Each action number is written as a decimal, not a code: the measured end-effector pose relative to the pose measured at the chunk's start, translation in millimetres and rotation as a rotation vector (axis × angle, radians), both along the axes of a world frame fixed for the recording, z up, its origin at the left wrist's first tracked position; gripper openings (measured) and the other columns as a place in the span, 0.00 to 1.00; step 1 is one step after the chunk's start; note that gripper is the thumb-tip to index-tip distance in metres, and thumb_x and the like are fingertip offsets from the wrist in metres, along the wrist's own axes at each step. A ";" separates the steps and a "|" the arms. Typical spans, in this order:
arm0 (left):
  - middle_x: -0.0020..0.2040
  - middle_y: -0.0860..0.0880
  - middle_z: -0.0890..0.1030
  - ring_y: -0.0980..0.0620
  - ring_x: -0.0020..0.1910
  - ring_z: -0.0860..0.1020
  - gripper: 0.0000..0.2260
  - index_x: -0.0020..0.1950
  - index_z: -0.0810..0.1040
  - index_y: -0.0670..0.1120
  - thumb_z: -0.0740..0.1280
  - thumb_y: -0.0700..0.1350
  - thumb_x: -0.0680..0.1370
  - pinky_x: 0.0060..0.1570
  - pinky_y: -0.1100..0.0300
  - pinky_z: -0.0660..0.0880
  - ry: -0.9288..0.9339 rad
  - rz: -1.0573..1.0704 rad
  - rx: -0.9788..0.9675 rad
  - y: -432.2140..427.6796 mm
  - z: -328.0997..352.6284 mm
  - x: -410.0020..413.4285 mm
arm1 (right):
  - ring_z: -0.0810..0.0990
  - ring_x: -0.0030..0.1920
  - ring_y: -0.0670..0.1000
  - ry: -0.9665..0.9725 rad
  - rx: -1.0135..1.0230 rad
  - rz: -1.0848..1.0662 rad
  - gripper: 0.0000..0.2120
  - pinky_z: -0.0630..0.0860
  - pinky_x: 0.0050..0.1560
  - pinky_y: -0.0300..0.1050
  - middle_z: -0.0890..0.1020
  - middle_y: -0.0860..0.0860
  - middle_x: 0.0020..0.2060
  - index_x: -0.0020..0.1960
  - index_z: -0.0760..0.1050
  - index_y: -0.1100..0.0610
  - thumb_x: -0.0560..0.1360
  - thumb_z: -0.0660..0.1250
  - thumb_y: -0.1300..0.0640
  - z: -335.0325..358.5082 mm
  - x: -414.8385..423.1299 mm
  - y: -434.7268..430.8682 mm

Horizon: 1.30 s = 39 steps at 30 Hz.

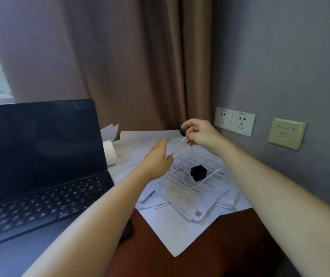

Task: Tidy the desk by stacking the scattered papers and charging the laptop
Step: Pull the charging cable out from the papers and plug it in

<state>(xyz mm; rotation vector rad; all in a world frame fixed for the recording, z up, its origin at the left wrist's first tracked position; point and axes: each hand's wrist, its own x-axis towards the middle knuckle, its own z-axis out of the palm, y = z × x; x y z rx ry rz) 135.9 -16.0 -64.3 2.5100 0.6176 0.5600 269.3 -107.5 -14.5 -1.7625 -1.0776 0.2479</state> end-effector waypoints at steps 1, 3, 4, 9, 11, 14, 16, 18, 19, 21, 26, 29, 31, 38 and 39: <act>0.77 0.45 0.58 0.45 0.75 0.59 0.26 0.78 0.52 0.48 0.58 0.44 0.82 0.71 0.51 0.61 -0.003 0.018 0.018 4.1 2.5 -3.5 | 0.76 0.31 0.49 0.017 -0.034 0.066 0.17 0.73 0.30 0.35 0.76 0.54 0.32 0.58 0.73 0.63 0.74 0.55 0.74 1.5 -5.3 2.2; 0.76 0.46 0.61 0.46 0.74 0.61 0.24 0.78 0.56 0.48 0.58 0.46 0.82 0.71 0.51 0.62 -0.002 0.018 0.028 9.5 6.6 -9.3 | 0.74 0.32 0.50 0.047 -0.080 0.179 0.18 0.72 0.32 0.38 0.74 0.54 0.33 0.58 0.73 0.62 0.74 0.54 0.75 5.0 -14.5 5.0; 0.74 0.46 0.65 0.46 0.72 0.65 0.22 0.76 0.61 0.47 0.58 0.46 0.82 0.69 0.51 0.64 0.005 0.006 0.020 10.7 7.8 -11.7 | 0.73 0.32 0.49 0.061 -0.093 0.219 0.18 0.71 0.33 0.39 0.74 0.55 0.34 0.58 0.73 0.61 0.74 0.53 0.75 6.6 -18.8 5.8; 0.47 0.44 0.82 0.46 0.47 0.80 0.12 0.57 0.75 0.39 0.60 0.46 0.82 0.48 0.57 0.76 -0.045 -0.062 -0.255 1.2 6.8 -21.8 | 0.75 0.32 0.47 0.105 -0.045 0.296 0.20 0.72 0.33 0.37 0.74 0.53 0.35 0.59 0.72 0.62 0.74 0.52 0.76 12.7 -32.5 6.2; 0.38 0.46 0.79 0.50 0.37 0.77 0.08 0.55 0.74 0.40 0.58 0.43 0.82 0.39 0.61 0.75 -0.093 -0.050 -0.328 -3.2 6.0 -28.1 | 0.78 0.31 0.45 0.106 -0.006 0.273 0.19 0.74 0.33 0.35 0.75 0.54 0.40 0.60 0.72 0.62 0.74 0.55 0.76 12.9 -36.4 5.0; 0.33 0.47 0.72 0.51 0.31 0.71 0.12 0.44 0.75 0.42 0.55 0.40 0.83 0.36 0.60 0.72 -0.168 0.041 -0.308 -1.8 9.1 -41.3 | 0.79 0.40 0.45 0.025 -0.053 0.206 0.20 0.75 0.40 0.37 0.75 0.54 0.54 0.66 0.70 0.58 0.75 0.63 0.69 5.1 -40.2 6.5; 0.32 0.47 0.70 0.51 0.31 0.70 0.14 0.39 0.73 0.45 0.55 0.39 0.83 0.36 0.58 0.73 -0.231 0.093 -0.314 2.1 11.9 -53.7 | 0.75 0.57 0.50 -0.011 -0.148 0.209 0.25 0.71 0.50 0.40 0.72 0.53 0.64 0.71 0.65 0.56 0.76 0.65 0.64 -8.0 -42.2 8.2; 0.32 0.47 0.70 0.50 0.32 0.70 0.14 0.38 0.72 0.46 0.55 0.39 0.82 0.34 0.57 0.73 -0.265 0.150 -0.278 7.0 13.9 -69.0 | 0.69 0.68 0.52 -0.100 -0.290 0.231 0.28 0.68 0.58 0.42 0.69 0.51 0.67 0.73 0.62 0.54 0.75 0.67 0.58 -24.0 -48.0 9.3; 0.32 0.47 0.70 0.50 0.32 0.70 0.14 0.38 0.72 0.46 0.55 0.40 0.82 0.34 0.56 0.73 -0.276 0.182 -0.251 9.7 14.3 -77.2 | 0.66 0.69 0.53 -0.238 -0.387 0.218 0.30 0.68 0.62 0.45 0.68 0.51 0.67 0.73 0.62 0.53 0.74 0.68 0.55 -32.3 -51.3 10.1; 0.33 0.46 0.71 0.48 0.33 0.70 0.13 0.39 0.73 0.46 0.55 0.40 0.82 0.35 0.53 0.73 -0.311 0.268 -0.205 16.9 13.8 -93.2 | 0.59 0.73 0.54 -0.562 -0.556 0.125 0.33 0.62 0.68 0.50 0.64 0.51 0.71 0.74 0.59 0.52 0.73 0.69 0.52 -48.5 -56.8 14.2; 0.34 0.48 0.74 0.51 0.30 0.71 0.12 0.45 0.77 0.42 0.55 0.40 0.81 0.31 0.59 0.69 -0.360 0.430 -0.162 29.8 7.9 -127.3 | 0.59 0.72 0.53 -0.817 -0.567 -0.059 0.31 0.58 0.68 0.49 0.63 0.52 0.72 0.74 0.58 0.51 0.74 0.65 0.54 -67.4 -57.7 20.1; 0.33 0.48 0.73 0.51 0.29 0.70 0.12 0.44 0.78 0.43 0.56 0.40 0.80 0.29 0.60 0.67 -0.364 0.518 -0.175 38.9 0.0 -144.3 | 0.66 0.68 0.55 -0.867 -0.688 -0.119 0.21 0.58 0.67 0.54 0.69 0.52 0.68 0.70 0.66 0.49 0.78 0.60 0.52 -72.2 -51.2 17.1; 0.34 0.46 0.74 0.49 0.30 0.71 0.12 0.42 0.77 0.44 0.57 0.40 0.80 0.33 0.58 0.70 -0.389 0.586 -0.225 48.6 -7.7 -155.8 | 0.68 0.65 0.57 -0.762 -0.735 -0.139 0.16 0.61 0.65 0.58 0.70 0.53 0.66 0.67 0.69 0.50 0.81 0.54 0.51 -76.9 -46.4 12.4; 0.33 0.46 0.78 0.46 0.34 0.74 0.12 0.36 0.78 0.46 0.60 0.39 0.77 0.42 0.52 0.77 -0.420 0.704 -0.313 73.2 -29.7 -188.8 | 0.70 0.63 0.59 -0.806 -0.821 -0.185 0.18 0.65 0.61 0.55 0.70 0.55 0.65 0.67 0.68 0.49 0.80 0.53 0.45 -86.1 -37.9 8.4; 0.32 0.47 0.78 0.47 0.33 0.74 0.12 0.37 0.78 0.46 0.59 0.38 0.78 0.41 0.52 0.76 -0.427 0.705 -0.320 74.7 -30.7 -190.3 | 0.70 0.64 0.59 -0.800 -0.864 -0.184 0.19 0.64 0.62 0.55 0.70 0.56 0.66 0.68 0.67 0.49 0.80 0.54 0.44 -83.5 -37.9 9.8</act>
